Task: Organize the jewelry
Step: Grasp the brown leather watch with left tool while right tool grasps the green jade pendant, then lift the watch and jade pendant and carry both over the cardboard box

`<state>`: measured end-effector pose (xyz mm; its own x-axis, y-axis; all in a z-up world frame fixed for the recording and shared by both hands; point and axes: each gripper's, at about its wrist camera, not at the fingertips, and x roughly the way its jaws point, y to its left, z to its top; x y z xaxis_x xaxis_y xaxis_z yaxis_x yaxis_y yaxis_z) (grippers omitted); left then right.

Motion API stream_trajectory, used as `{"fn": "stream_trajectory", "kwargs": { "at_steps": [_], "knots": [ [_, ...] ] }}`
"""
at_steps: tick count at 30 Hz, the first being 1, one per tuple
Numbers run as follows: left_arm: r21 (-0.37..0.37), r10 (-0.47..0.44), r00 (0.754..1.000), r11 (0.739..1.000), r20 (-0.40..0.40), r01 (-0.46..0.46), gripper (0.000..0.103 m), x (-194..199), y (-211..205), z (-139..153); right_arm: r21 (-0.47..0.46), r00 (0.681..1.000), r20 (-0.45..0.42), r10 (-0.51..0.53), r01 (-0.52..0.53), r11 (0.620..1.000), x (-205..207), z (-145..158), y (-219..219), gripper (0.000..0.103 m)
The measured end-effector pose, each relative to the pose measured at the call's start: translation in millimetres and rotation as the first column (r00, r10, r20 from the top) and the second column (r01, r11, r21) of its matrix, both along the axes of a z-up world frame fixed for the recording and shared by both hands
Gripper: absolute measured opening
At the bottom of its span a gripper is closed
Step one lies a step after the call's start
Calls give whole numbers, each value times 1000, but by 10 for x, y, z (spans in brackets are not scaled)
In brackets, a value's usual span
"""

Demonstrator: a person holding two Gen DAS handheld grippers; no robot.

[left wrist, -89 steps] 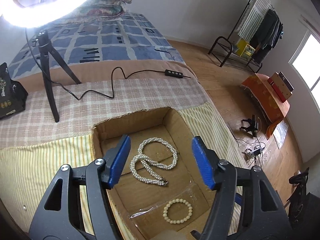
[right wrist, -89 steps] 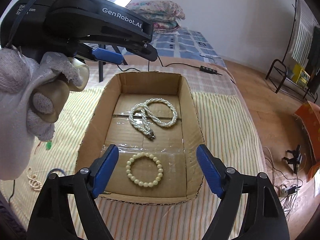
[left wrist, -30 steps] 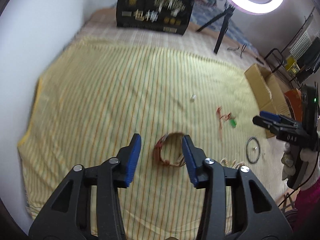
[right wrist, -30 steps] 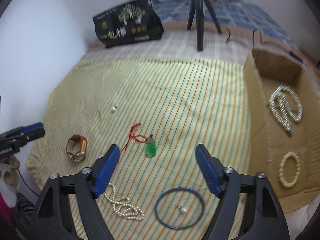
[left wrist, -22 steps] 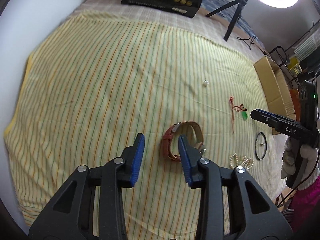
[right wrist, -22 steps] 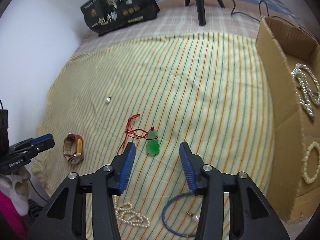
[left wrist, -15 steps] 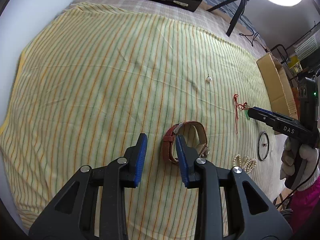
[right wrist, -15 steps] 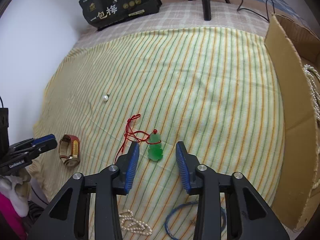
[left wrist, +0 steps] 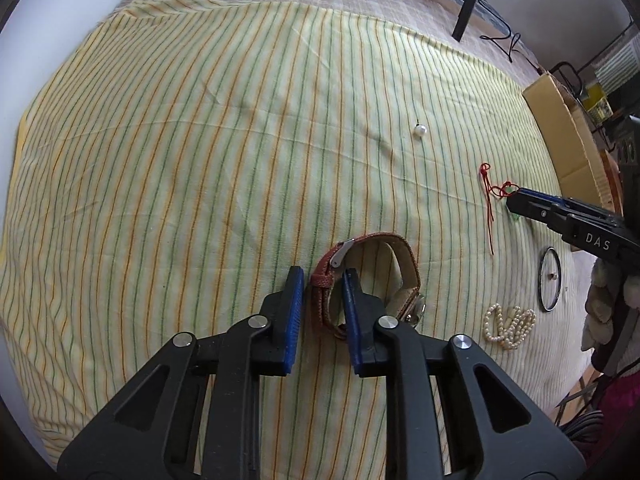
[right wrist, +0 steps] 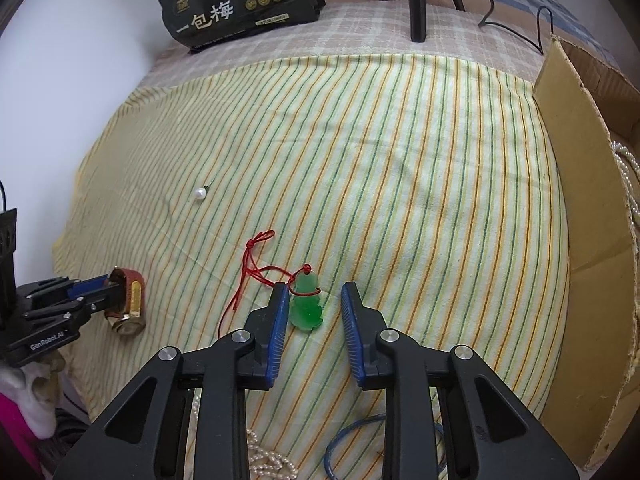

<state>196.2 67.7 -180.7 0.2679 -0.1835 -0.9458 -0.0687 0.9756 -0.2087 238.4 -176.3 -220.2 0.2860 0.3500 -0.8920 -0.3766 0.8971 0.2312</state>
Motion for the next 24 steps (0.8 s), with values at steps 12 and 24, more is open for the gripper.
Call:
{"fn": "stream_trajectory", "kwargs": {
  "at_steps": [12,24],
  "knots": [
    [24,-3,1000,1000,15,3,8,-27,-2,7,-107,997,63,51,-44,993,-69,-2,175,14],
    [-27,5,995,1000,96,-2,8,-158,-22,408,-2,989,147,1,-1,1000,-179,468,-52,14]
  ]
}}
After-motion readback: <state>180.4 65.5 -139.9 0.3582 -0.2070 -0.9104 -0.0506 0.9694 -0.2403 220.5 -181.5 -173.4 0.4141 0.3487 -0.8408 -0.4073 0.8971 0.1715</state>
